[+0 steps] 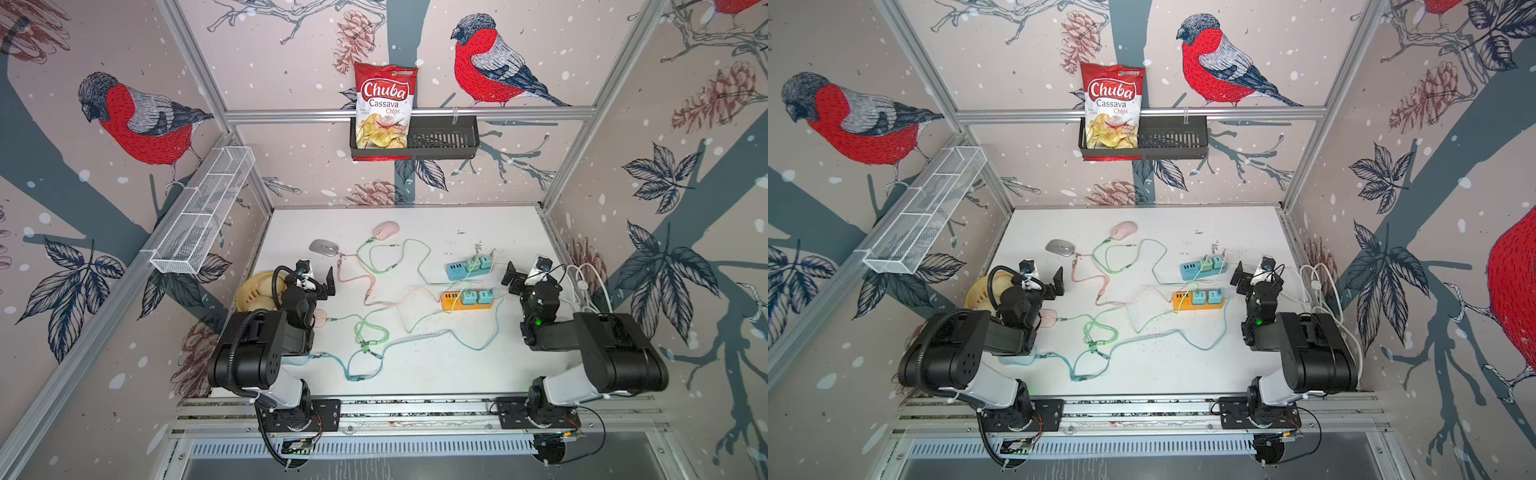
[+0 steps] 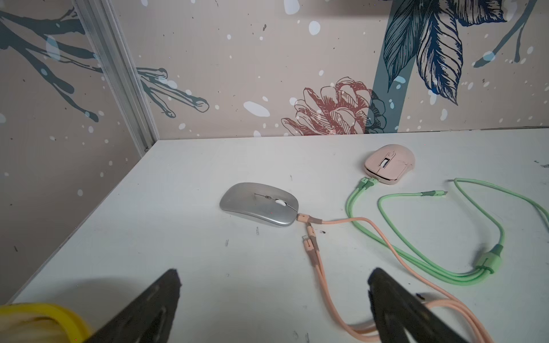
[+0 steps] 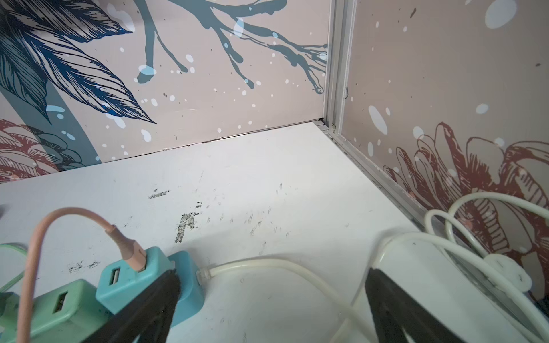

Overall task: Unplug the wireless mouse
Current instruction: Move the power cord to the center of the board.

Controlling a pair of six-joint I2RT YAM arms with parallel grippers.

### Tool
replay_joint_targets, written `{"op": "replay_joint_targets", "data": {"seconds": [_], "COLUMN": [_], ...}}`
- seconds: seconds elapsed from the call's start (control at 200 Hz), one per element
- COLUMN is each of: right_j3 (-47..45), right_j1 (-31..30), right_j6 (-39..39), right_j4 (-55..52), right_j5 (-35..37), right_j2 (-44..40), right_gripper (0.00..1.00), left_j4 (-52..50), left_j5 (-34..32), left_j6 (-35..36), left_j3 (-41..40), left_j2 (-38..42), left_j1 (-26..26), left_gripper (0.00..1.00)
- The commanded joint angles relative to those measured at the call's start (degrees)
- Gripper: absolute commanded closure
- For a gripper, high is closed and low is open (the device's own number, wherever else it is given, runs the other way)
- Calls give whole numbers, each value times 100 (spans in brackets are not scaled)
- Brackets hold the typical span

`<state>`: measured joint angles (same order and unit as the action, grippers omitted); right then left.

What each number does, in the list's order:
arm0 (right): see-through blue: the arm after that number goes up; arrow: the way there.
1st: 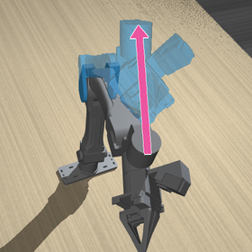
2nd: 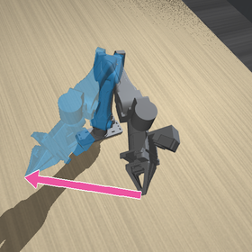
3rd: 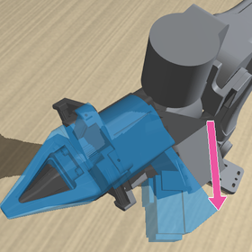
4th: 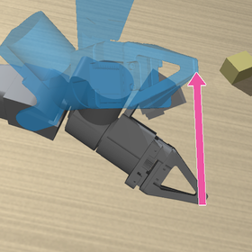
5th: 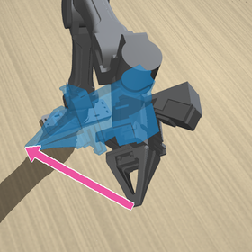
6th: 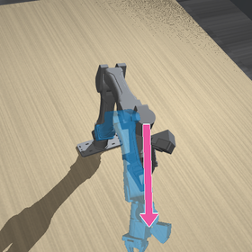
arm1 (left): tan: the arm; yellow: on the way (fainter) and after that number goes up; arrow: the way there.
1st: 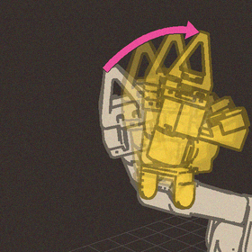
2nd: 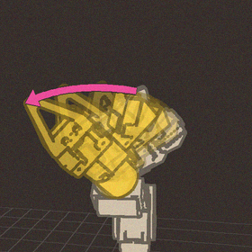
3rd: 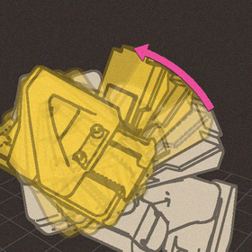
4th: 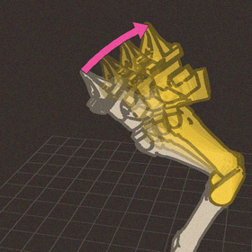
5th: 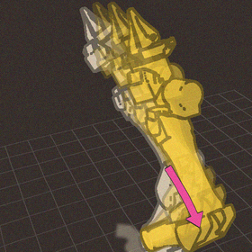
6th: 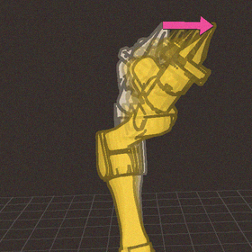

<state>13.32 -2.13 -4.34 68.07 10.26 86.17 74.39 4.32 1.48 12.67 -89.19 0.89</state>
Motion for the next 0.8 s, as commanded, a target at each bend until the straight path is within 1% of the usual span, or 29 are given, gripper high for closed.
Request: {"op": "replay_joint_targets", "data": {"seconds": [0.0, 0.255, 0.42, 0.56, 0.661, 0.796], "right_j3": [-24, -4, 4, 13, 12, 30], "right_j1": [-51, -42, -33, 14, 159, 113], "right_j6": [65, 65, 56, 32, -67, -33], "right_j4": [128, 112, 95, 76, 40, 31], "right_j5": [143, 125, 107, 8, -212, -112], "right_j2": [-27, -4, -2, -5, -32, -13], "right_gripper": [0, 0, 0, 0, 0, 0], "left_j4": [174, 169, 204, 185, 191, 190], "left_j5": [-22, 25, 252, 211, 212, 219], "left_j6": [0, -15, -233, -225, -218, -225], "left_j3": [-2, 8, 0, 8, 8, 12], "left_j2": [21, 15, -10, 1, -2, -10], "left_j1": [-8, 7, 253, 230, 228, 233], "left_gripper": [1, 1, 1, 1, 1, 1]}}
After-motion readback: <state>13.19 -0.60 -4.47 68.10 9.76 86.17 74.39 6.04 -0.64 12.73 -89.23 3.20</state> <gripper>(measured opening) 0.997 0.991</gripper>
